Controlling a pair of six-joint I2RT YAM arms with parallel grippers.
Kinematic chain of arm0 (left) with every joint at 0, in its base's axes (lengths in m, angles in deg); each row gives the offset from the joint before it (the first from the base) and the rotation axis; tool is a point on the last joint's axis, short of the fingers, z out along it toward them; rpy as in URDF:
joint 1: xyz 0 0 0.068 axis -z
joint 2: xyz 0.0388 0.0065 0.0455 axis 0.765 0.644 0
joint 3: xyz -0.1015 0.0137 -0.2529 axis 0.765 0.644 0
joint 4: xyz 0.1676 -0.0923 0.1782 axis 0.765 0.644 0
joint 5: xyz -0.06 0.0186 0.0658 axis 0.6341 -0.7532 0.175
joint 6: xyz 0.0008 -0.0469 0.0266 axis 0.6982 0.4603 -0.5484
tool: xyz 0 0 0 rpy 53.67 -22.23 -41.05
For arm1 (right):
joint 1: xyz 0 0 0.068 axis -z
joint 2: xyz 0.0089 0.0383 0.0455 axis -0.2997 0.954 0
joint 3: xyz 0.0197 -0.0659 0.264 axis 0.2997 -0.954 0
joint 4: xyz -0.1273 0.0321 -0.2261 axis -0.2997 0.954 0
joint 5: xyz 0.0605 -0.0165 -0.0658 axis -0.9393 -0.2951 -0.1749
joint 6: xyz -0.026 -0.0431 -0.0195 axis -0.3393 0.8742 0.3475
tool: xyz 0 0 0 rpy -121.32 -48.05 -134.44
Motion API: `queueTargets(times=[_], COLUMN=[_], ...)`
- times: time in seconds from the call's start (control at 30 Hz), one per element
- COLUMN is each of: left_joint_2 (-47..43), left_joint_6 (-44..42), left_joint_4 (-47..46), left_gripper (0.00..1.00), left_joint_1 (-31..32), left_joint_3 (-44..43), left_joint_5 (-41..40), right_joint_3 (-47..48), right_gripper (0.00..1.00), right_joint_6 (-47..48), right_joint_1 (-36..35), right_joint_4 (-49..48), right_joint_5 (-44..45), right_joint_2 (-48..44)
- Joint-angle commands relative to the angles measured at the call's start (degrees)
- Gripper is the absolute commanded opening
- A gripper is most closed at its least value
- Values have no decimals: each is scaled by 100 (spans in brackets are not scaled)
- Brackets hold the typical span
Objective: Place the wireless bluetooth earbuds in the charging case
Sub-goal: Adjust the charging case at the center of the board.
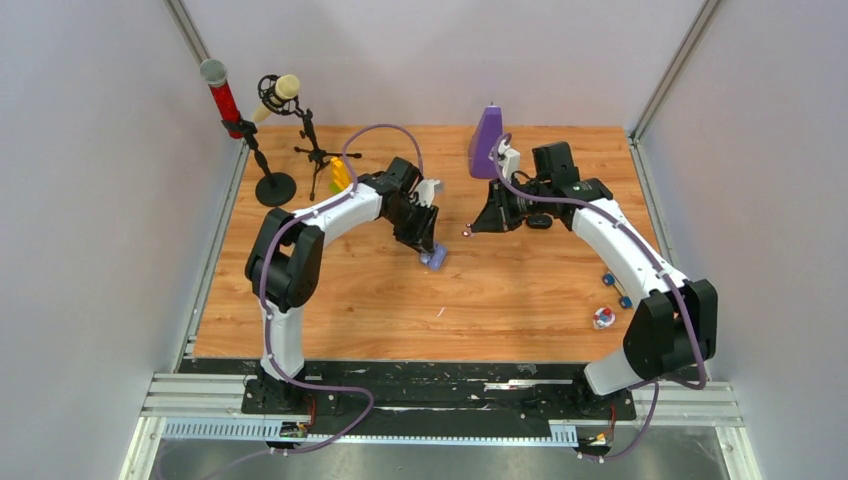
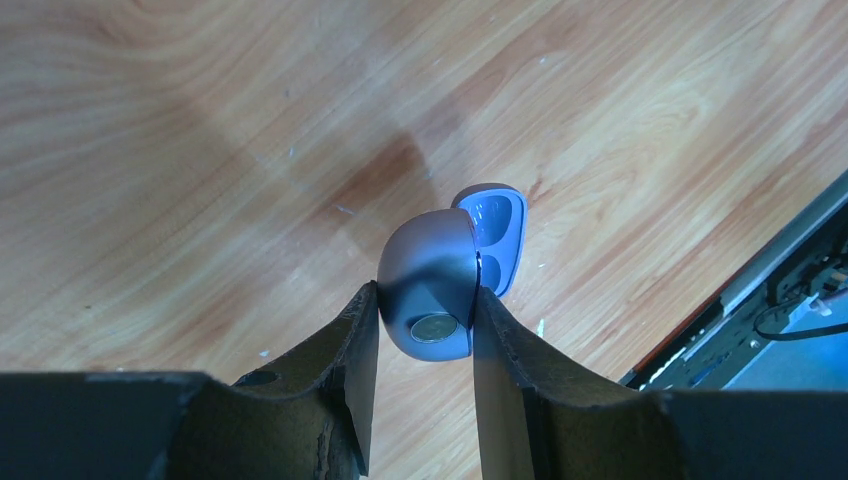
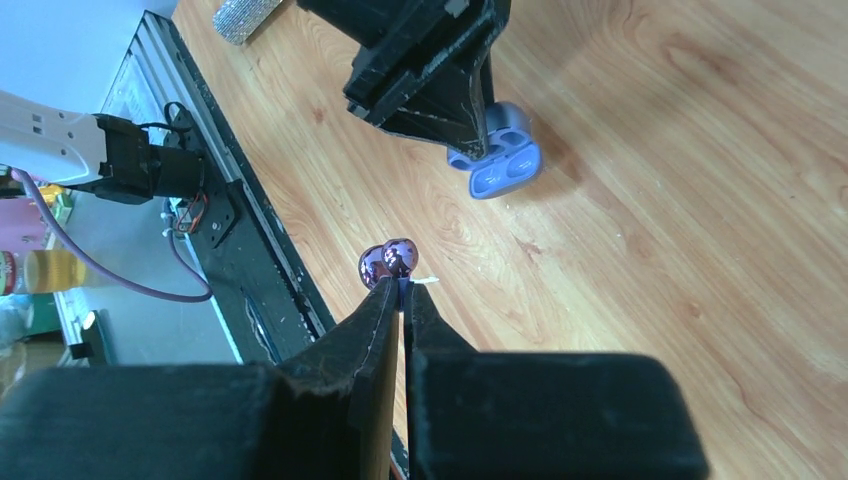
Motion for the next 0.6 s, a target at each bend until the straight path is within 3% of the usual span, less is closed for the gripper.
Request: queueTargets(times=[0.0,0.3,0.57], left_joint_2=[-136,-144,-135], left_joint_6=[212,237,172], left_joint_4=[-361,-486,-427], left_gripper=[39,62,66], left_joint_1=[100,293,312], left_joint_3=[212,408,297], left_joint_5=[-121,-224,-683], right_joint_3=[-57,-181,-257], right_gripper=[5,5,5], right_joint_6=[204,243,252], right_joint_1=[95,165,209], right_joint_4=[-294,-370,-410], right_joint_5=[55,13,-43], right_joint_2=[-419,-637,-792])
